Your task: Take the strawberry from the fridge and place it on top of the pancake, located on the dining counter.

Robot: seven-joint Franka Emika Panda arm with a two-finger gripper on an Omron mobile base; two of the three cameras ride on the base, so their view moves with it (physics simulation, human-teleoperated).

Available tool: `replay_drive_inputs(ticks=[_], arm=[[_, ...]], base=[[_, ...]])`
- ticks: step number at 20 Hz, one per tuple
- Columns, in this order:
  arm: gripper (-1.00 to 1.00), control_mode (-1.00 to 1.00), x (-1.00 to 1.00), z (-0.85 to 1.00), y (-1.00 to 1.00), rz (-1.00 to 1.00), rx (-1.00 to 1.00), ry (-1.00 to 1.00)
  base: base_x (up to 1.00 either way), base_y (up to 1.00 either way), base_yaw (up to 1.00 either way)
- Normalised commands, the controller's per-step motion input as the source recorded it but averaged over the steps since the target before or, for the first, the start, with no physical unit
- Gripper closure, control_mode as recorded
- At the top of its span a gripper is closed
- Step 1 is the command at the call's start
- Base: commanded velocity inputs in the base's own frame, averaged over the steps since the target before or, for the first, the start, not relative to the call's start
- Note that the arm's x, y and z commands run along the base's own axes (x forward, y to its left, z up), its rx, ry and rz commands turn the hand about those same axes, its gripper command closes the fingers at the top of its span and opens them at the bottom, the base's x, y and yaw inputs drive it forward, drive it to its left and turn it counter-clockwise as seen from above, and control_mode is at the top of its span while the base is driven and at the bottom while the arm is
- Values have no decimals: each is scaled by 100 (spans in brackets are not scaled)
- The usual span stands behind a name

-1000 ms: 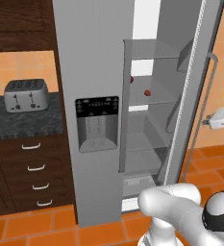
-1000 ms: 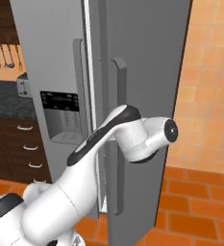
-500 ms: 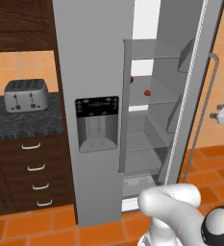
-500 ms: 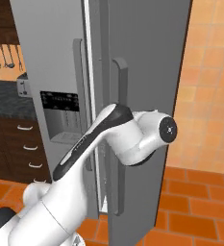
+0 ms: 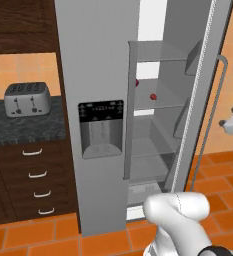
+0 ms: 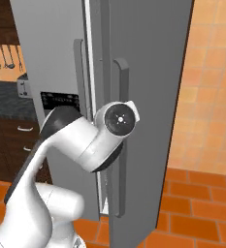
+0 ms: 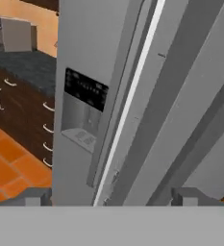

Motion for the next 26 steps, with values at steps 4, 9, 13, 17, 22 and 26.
replay_drive_inputs(ticks=[4,9,13,17,22,26], arm=[[-100,-100,-12,19,89,-15,-39,0],[-100,-100,-1,9,91,-17,-37,1],[-100,-100,26,0,70,-17,-35,5],[-100,-100,65,0,22,-11,-26,7],[-100,-100,87,0,-3,-4,-16,20],[-100,-100,90,0,-17,0,-9,20]], base=[[0,0,0],[0,0,0],[0,0,0],[0,0,0],[0,0,0],[0,0,0]])
